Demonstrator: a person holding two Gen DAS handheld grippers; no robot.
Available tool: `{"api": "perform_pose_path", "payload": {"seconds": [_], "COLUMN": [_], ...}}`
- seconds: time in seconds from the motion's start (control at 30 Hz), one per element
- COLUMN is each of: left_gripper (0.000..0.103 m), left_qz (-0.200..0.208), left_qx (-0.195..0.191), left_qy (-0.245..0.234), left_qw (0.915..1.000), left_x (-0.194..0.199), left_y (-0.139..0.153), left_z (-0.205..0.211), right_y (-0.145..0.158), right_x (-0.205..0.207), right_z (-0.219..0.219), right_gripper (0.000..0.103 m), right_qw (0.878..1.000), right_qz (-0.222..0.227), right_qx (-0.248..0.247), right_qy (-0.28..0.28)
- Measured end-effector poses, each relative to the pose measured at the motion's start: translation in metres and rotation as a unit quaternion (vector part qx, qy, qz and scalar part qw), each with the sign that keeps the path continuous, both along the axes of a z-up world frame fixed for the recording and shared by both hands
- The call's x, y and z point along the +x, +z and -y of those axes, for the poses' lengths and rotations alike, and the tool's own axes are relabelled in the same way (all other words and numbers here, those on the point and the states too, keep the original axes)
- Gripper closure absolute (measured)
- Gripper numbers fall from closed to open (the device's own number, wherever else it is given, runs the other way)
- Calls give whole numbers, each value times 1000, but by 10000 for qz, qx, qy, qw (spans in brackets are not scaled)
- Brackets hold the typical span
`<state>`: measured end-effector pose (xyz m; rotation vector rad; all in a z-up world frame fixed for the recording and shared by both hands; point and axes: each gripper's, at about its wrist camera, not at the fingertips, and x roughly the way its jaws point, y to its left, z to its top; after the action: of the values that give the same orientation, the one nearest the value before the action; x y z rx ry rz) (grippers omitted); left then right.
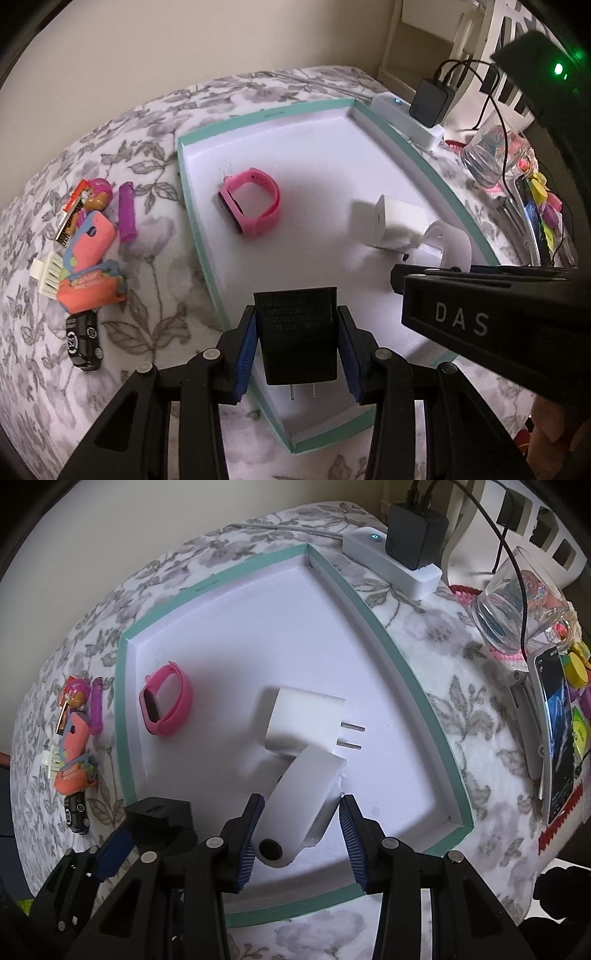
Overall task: Organize rigid objects
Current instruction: 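Carry the black charger and white device into the tray and release them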
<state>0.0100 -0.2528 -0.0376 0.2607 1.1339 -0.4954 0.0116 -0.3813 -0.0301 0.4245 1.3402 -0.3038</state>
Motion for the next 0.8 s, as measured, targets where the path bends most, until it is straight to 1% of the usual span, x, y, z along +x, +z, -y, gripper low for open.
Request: {"api": "perform_pose_path", "payload": {"seconds": [0.07, 0.17, 0.37, 0.8], "left_gripper": [60, 60, 59, 59], "left_qz": [0, -92, 62, -25], "left_qx": [150, 273, 488, 547], "left_qy": [-59, -50, -102, 71], "left_qw": [9999, 9996, 9987, 9985], "left_x": [-2, -2, -3, 6], "left_y": [-6, -15, -17, -16], "left_z": [4, 4, 5, -6], "right_y": [-1, -4, -6, -10], "right_x": [1, 1, 2, 4], "right_z": [0, 0, -1, -9], "right_gripper": [58, 58, 58, 57], "right_qw": [10000, 10000, 9999, 9998], "right_qz": [-15, -67, -98, -150], "right_qx": [10, -1, 7, -32], "right_qy": [4, -23, -18, 94]}}
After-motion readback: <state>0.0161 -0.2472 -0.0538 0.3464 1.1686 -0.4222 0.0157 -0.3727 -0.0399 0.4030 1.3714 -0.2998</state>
